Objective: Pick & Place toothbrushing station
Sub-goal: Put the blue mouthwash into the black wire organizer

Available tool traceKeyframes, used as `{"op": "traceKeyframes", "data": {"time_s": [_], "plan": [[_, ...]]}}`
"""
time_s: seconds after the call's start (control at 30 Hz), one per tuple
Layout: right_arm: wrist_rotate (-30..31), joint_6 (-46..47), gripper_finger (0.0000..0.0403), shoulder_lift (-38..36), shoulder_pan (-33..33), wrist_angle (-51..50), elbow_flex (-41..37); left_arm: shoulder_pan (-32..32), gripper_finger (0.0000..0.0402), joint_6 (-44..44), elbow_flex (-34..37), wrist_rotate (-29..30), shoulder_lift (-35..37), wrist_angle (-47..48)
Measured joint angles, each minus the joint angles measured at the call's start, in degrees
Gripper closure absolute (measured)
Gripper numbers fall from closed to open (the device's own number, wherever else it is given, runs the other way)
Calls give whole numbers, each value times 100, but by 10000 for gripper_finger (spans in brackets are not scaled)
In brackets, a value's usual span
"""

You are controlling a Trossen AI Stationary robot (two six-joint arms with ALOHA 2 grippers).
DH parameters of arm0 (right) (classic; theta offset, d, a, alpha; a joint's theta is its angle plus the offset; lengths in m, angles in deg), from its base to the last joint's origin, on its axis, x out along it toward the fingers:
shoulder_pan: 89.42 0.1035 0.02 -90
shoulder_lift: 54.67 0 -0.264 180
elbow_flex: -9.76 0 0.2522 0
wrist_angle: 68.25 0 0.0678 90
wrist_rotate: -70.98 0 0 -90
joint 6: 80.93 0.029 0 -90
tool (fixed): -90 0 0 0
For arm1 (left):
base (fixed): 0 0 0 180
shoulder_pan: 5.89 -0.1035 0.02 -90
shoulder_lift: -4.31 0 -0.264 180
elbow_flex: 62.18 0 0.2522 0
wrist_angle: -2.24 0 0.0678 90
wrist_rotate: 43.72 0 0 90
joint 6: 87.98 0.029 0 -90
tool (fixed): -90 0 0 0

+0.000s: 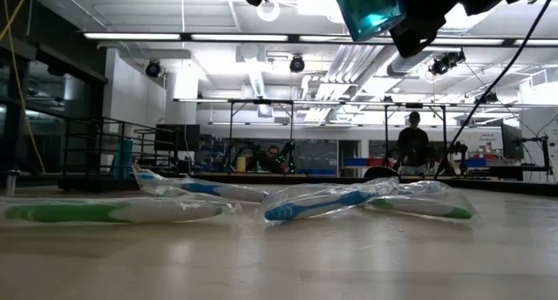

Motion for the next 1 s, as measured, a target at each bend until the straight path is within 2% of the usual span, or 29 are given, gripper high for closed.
{"op": "traceKeyframes", "data": {"time_s": [0.6,1.0], "plan": [[-195,164,298,27,0,239,0,193,275,-39,7,-36,-518,-297],[-243,288,298,618,37,771,0,193,275,46,7,-112,-514,-450]]}}
